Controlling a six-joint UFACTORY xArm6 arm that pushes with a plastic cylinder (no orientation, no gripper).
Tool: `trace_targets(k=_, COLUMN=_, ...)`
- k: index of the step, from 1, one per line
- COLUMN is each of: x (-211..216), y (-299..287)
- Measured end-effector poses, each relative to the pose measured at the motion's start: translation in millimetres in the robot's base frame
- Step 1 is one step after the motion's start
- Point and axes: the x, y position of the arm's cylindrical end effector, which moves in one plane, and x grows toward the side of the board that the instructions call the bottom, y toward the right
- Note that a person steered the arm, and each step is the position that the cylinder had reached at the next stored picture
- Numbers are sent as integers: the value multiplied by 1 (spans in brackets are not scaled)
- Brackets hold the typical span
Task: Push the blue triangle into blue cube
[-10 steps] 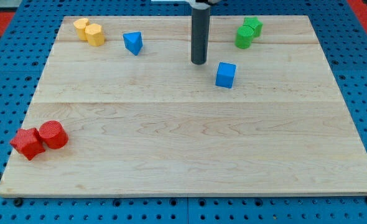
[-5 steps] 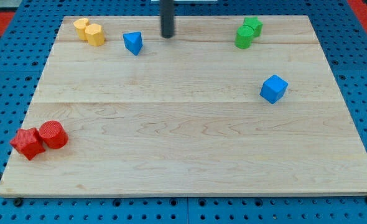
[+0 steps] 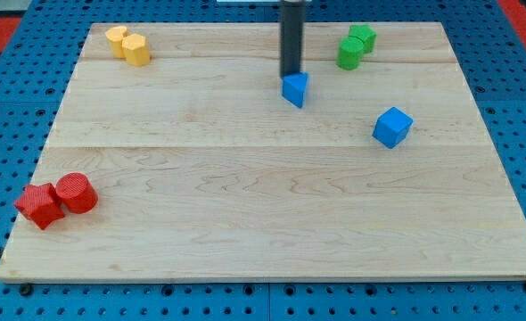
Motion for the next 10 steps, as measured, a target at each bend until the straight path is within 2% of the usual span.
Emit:
trace_targets(k=1, x=25, y=19)
trace_targets(k=2, x=25, y=-37)
trace_targets(k=3, x=45, y=-45)
trace_targets(k=4, x=68, y=16)
trace_targets(k=5, x=71, y=61)
trace_targets(k=6, x=70, y=21)
trace_targets(k=7, x=35, y=19)
trace_targets(k=9, x=60, y=81)
trace_targets(k=10, x=61, y=52)
